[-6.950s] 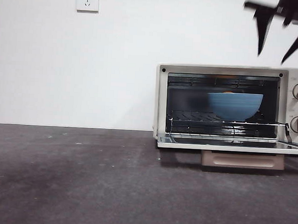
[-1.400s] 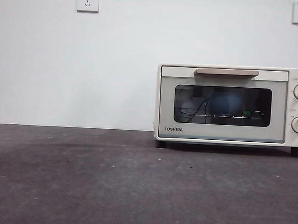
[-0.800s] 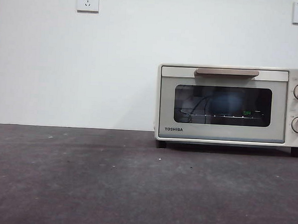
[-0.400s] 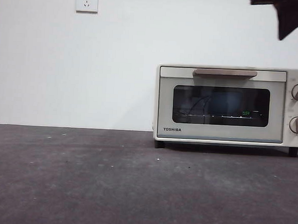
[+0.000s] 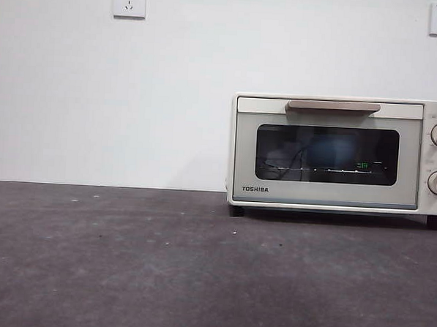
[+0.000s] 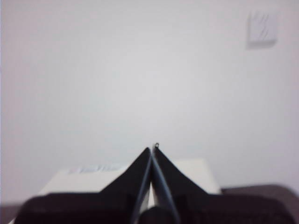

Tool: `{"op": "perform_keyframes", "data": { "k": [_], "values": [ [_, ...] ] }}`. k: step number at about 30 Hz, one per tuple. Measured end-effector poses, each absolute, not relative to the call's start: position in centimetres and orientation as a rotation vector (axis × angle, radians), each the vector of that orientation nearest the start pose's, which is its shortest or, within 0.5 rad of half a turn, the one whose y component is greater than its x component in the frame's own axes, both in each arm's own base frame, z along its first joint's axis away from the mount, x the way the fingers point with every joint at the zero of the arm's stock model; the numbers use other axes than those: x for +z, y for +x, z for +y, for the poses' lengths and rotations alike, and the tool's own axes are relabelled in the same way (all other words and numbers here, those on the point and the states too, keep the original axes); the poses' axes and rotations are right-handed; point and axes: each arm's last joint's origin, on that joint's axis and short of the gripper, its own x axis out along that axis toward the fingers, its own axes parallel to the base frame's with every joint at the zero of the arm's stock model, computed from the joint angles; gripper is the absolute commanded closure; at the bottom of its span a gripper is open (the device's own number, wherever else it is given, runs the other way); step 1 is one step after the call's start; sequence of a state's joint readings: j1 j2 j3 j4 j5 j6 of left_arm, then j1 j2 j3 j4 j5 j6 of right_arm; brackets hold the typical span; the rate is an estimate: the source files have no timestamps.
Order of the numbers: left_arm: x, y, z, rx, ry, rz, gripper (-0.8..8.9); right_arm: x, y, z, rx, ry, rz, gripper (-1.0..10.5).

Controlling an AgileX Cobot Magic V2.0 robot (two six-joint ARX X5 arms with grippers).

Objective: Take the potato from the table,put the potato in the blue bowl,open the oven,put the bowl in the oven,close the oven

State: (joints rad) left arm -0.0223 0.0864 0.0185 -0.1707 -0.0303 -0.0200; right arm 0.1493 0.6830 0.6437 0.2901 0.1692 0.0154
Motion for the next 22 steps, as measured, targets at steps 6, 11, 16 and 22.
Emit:
{"op": "perform_keyframes", "data": {
  "k": [6,11,16,22],
  "values": [
    [14.6,10.0,-0.1,0.010,-0.014,0.244,8.17,25.3,10.3,-0.5,-0.167,0.011,-0.345,9.5],
    [14.5,10.0,-0.1,0.010,-0.013,0.254,8.17,18.8,9.9,-0.6,-0.125,-0.011,-0.176,9.5],
    [14.5,10.0,-0.1,0.011,-0.013,0.262,8.17,16.7,9.6,-0.5,-0.109,-0.016,0.032,9.5],
    [14.3,10.1,-0.1,0.010,-0.013,0.278,8.17,15.4,9.6,-0.5,-0.077,-0.032,0.158,9.5]
  ]
}}
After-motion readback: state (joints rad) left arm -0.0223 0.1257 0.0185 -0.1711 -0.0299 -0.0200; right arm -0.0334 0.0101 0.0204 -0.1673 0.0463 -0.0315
